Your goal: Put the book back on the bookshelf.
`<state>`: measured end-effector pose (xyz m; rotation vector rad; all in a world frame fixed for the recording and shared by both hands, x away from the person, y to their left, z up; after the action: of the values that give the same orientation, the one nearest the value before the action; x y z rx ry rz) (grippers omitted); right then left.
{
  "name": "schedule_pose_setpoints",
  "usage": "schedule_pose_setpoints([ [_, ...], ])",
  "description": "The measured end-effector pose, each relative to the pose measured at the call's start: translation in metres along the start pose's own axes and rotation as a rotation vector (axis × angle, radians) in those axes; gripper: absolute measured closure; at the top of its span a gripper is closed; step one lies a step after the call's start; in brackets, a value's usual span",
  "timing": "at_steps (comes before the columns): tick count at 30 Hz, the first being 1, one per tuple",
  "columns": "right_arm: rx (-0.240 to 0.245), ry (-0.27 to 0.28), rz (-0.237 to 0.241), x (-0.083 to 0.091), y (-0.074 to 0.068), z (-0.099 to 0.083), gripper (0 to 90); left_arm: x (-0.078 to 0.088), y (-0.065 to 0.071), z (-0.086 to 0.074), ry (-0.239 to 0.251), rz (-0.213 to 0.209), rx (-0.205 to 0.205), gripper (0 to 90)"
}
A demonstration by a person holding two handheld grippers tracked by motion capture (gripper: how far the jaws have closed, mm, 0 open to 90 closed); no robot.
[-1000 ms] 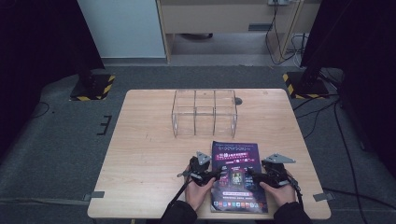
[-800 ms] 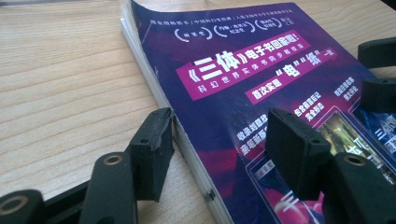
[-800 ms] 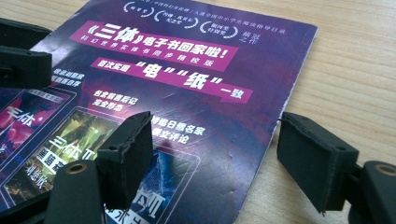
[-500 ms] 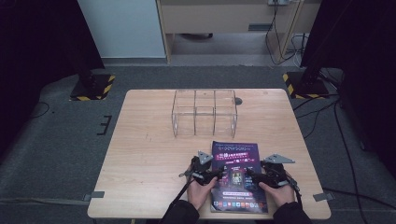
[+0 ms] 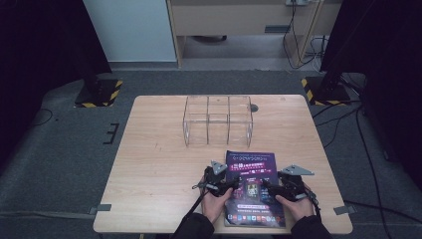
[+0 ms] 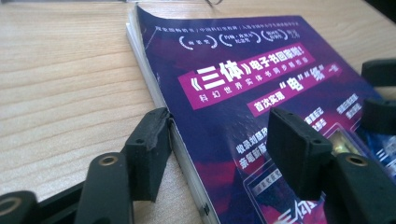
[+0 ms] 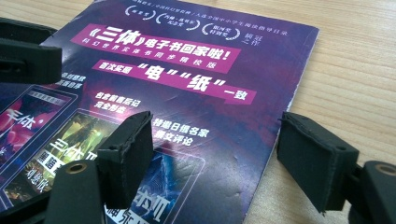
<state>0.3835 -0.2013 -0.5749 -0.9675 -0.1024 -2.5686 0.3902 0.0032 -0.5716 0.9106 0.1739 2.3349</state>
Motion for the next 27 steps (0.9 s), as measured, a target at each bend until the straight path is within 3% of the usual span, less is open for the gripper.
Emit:
schedule_pose_setpoints([
  [7,0.001,0.000,-0.005,0.000,0.000,0.000,26.8,0.008,0.001,0.005,0.053,-0.055,0.044,42.7],
  [14,-0.002,0.001,0.002,0.000,0.000,0.000,26.8,0.016,0.011,0.010,0.117,-0.134,0.018,43.4],
  [20,-0.002,0.002,0.003,0.000,0.000,0.000,27.1,0.021,0.016,0.009,0.109,-0.184,0.000,40.8],
  [22,0.000,0.002,0.003,0.000,0.000,0.000,27.2,0.021,0.016,0.008,0.098,-0.188,-0.018,38.5],
  [27,-0.002,0.001,0.002,0.000,0.000,0.000,27.2,0.021,0.012,0.004,0.088,-0.204,-0.018,36.6],
])
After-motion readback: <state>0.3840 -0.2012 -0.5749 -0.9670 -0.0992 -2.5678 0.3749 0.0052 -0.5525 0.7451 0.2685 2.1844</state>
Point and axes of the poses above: each handheld gripper's, and its own axes: x roughly backward along the jaws, z roughly out of its top, y roughly to its right, the point moved 6 cm from there along -x, roughly forward along the jaws, and after that the axes turned 6 degrees about -z, right-handed, at the moved point
